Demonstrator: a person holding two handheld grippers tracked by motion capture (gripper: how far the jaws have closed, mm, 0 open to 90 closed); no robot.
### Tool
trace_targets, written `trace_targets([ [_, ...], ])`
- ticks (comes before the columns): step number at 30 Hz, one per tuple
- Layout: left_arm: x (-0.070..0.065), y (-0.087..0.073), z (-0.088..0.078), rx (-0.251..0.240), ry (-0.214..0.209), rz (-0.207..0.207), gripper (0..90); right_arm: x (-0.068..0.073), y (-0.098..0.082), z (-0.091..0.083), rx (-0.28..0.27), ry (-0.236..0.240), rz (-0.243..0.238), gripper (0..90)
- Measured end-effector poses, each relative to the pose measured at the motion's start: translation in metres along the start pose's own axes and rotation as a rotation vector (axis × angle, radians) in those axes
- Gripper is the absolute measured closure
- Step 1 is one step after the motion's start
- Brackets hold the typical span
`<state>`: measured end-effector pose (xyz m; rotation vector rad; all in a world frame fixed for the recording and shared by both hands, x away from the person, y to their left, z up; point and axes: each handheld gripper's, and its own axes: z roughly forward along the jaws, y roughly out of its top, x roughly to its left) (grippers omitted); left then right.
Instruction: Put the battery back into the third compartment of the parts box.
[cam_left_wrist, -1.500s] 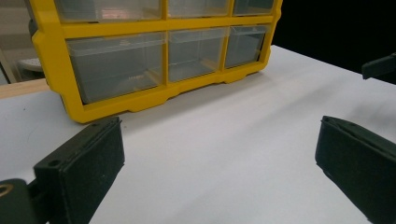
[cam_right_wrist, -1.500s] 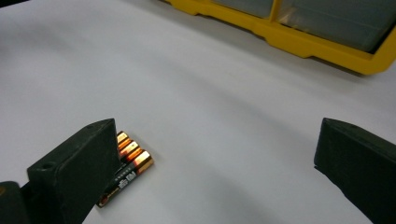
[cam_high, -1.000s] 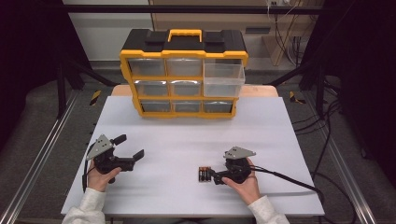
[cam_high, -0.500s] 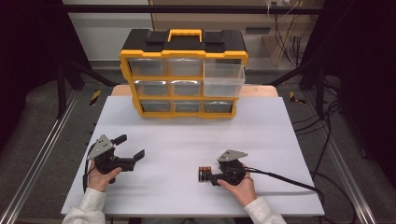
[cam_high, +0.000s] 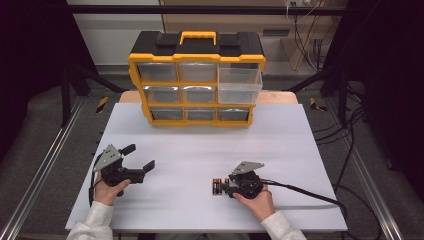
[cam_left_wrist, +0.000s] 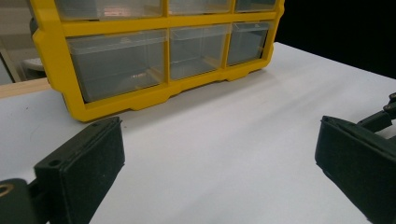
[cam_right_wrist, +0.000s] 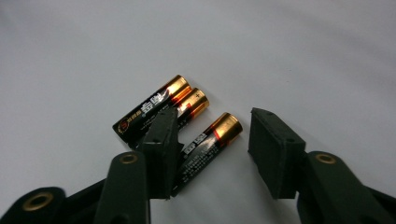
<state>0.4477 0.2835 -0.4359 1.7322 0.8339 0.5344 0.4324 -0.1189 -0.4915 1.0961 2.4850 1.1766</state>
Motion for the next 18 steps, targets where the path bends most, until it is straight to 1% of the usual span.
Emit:
trace_targets([
  [9,-0.0002,0.0004,-0.0001,-0.003,0.005,0.003,1.1,0.0006,-0.0002,-0.0022,0.017,0.0,-0.013,63.8],
  [11,-0.0002,0.0003,-0.0001,-0.002,0.007,0.003,1.1,0.0012,-0.0003,-0.0025,0.02,0.004,-0.019,69.1],
  [18,-0.0003,0.0004,-0.0001,-0.004,0.009,0.005,1.1,0.0001,0.0003,-0.0031,0.031,-0.004,-0.018,77.1],
])
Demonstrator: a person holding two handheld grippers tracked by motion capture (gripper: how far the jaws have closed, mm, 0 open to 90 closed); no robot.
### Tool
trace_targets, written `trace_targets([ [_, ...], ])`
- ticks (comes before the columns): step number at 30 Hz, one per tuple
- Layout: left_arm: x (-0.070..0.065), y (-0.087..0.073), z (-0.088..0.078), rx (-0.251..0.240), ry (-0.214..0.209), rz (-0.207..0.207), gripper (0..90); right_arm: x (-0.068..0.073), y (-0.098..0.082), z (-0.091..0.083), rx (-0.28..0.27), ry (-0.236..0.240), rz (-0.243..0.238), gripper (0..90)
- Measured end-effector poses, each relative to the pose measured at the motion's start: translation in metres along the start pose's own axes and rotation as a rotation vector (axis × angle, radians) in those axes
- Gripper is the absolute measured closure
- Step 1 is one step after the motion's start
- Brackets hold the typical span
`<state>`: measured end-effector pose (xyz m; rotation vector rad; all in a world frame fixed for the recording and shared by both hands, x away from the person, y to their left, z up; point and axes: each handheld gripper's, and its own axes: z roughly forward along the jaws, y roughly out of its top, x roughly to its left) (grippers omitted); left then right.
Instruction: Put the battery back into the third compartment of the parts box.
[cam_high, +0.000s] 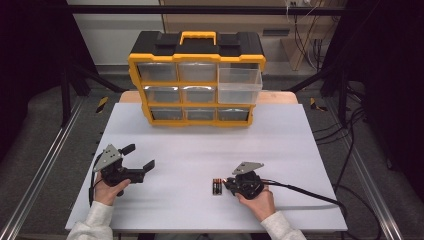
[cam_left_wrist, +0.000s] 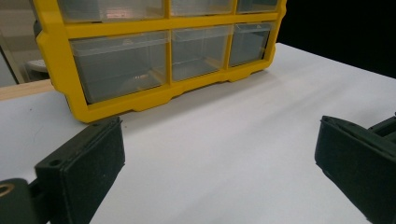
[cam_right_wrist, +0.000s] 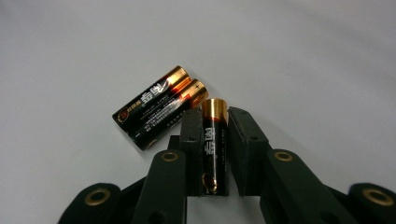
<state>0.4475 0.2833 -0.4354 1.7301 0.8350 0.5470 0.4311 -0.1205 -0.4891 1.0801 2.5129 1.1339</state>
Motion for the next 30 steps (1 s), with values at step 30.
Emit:
trace_targets([
  [30,-0.001,0.0,0.001,0.002,-0.004,0.008,1.1,-0.017,0.024,-0.051,-0.12,-0.014,-0.002,77.3],
])
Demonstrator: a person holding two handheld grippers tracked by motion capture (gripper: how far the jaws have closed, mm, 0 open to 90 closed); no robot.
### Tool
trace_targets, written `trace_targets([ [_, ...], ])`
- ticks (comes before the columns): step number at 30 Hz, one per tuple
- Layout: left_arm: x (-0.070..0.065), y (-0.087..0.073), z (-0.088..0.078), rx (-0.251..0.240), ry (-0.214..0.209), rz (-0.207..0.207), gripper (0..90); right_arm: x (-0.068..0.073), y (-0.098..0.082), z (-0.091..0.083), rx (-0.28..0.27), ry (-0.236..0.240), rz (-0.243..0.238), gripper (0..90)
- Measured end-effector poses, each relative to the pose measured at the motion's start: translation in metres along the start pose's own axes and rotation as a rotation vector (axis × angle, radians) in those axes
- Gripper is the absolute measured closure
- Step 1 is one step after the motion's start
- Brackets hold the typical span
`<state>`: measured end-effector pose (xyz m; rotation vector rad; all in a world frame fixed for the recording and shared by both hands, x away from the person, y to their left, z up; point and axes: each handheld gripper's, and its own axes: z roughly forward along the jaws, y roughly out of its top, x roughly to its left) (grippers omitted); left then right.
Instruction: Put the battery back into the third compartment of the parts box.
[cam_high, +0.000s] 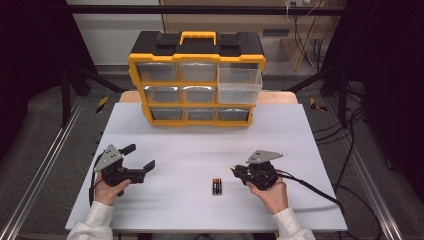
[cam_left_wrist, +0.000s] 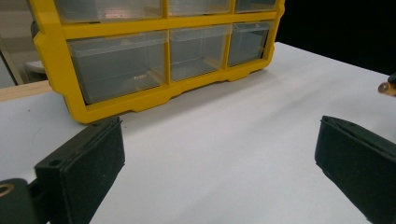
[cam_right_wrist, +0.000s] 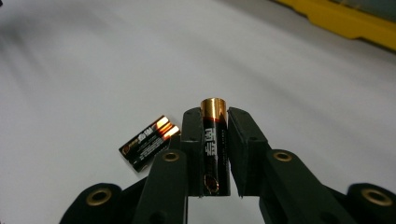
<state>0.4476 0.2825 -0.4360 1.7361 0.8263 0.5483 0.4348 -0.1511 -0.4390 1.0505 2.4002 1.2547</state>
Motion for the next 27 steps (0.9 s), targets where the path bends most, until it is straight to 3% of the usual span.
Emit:
trace_targets([
  [27,0.001,0.0,0.0,0.005,0.007,0.003,1.0,-0.004,0.066,-0.064,-0.184,-0.023,-0.024,77.3],
])
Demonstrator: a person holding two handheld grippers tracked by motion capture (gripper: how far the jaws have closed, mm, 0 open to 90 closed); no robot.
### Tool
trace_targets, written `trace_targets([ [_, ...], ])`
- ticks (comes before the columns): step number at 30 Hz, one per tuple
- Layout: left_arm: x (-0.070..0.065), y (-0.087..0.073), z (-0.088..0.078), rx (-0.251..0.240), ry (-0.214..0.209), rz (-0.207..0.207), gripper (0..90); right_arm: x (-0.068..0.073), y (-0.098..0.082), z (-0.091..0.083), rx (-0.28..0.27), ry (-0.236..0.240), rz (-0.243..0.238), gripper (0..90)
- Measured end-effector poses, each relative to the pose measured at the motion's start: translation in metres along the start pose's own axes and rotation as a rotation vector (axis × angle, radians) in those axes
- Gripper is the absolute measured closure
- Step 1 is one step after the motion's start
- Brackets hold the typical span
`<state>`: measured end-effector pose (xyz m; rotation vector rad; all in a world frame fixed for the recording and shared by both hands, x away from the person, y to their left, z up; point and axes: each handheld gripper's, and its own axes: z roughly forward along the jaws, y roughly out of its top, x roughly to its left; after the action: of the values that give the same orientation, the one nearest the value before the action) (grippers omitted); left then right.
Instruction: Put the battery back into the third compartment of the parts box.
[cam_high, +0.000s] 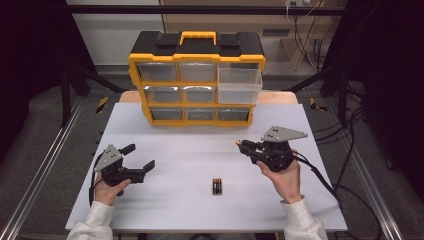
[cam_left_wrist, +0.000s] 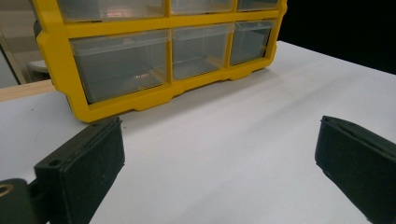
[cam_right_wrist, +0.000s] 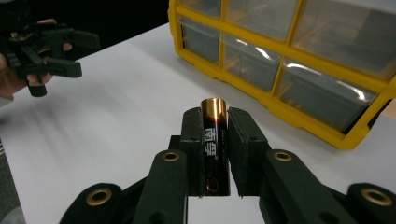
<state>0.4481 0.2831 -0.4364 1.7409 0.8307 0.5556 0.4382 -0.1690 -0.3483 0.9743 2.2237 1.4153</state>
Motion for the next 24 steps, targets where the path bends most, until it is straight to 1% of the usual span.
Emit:
trace_targets([
  [11,0.0,0.0,0.001,-0.001,-0.001,0.003,1.0,-0.001,0.037,-0.014,-0.065,-0.015,-0.023,77.3],
  [20,0.0,0.0,0.0,0.001,0.001,0.004,1.0,-0.003,0.062,-0.023,-0.119,-0.031,-0.026,77.4],
  [24,0.0,0.0,0.001,0.001,0.001,0.004,1.0,-0.004,0.072,-0.025,-0.136,-0.045,-0.025,77.4],
])
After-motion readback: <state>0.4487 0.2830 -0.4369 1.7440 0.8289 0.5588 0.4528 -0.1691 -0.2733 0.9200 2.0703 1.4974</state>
